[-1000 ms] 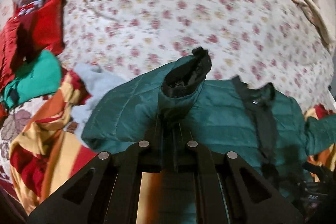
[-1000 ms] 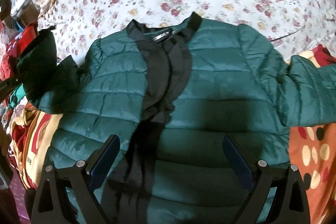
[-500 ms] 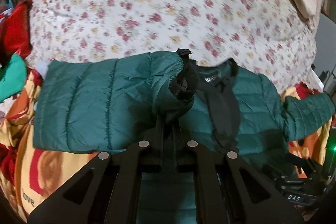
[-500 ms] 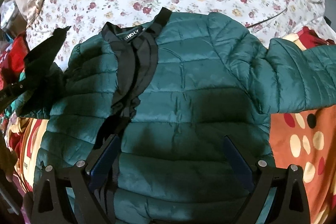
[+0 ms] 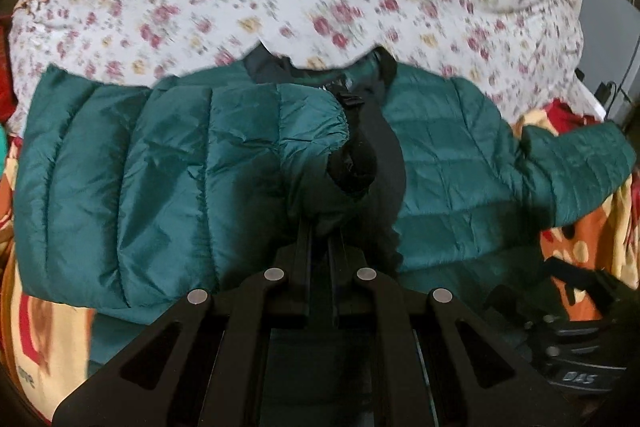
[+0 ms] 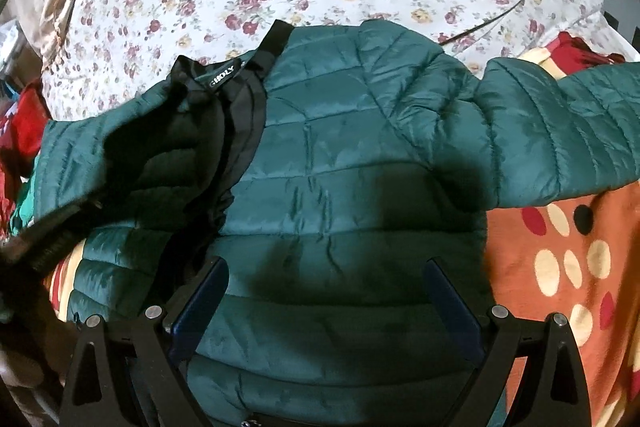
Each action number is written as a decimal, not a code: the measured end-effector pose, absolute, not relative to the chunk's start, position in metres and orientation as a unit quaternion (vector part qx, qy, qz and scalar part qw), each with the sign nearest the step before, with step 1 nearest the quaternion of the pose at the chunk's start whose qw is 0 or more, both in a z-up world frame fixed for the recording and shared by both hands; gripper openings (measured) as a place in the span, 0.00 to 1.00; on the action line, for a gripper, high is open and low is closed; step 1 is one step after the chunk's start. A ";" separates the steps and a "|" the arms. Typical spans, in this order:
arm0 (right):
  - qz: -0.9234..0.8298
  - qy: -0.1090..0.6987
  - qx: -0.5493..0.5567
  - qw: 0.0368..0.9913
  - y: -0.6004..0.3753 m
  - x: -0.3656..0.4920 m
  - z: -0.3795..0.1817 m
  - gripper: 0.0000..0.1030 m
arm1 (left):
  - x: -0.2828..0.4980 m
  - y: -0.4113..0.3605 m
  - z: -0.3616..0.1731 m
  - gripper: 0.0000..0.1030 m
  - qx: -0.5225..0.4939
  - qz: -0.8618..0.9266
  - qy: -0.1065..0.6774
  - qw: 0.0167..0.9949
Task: Fold large clothes
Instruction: 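Lift the held sleeve and fold it across the jacket body toward the collar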
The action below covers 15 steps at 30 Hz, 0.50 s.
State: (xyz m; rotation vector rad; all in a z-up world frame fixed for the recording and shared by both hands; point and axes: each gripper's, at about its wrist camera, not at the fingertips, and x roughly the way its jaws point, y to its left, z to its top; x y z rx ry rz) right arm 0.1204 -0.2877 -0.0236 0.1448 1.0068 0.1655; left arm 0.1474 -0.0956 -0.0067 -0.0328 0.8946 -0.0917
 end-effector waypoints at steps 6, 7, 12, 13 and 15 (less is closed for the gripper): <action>0.071 0.485 0.080 0.868 -0.299 0.121 -0.028 0.94 | 0.156 -0.108 -0.045 0.05 0.000 -0.044 0.470 0.882; 0.070 0.486 0.082 0.867 -0.300 0.121 -0.029 0.94 | 0.156 -0.108 -0.050 0.07 0.001 -0.040 0.474 0.880; 0.070 0.491 0.092 0.864 -0.302 0.119 -0.029 0.94 | 0.153 -0.106 -0.053 0.31 -0.003 -0.059 0.481 0.875; 0.069 0.491 0.091 0.864 -0.301 0.119 -0.028 0.94 | 0.151 -0.104 -0.050 0.43 -0.014 -0.069 0.483 0.873; 0.071 0.488 0.090 0.865 -0.300 0.118 -0.027 0.94 | 0.143 -0.098 -0.040 0.50 -0.028 -0.071 0.477 0.876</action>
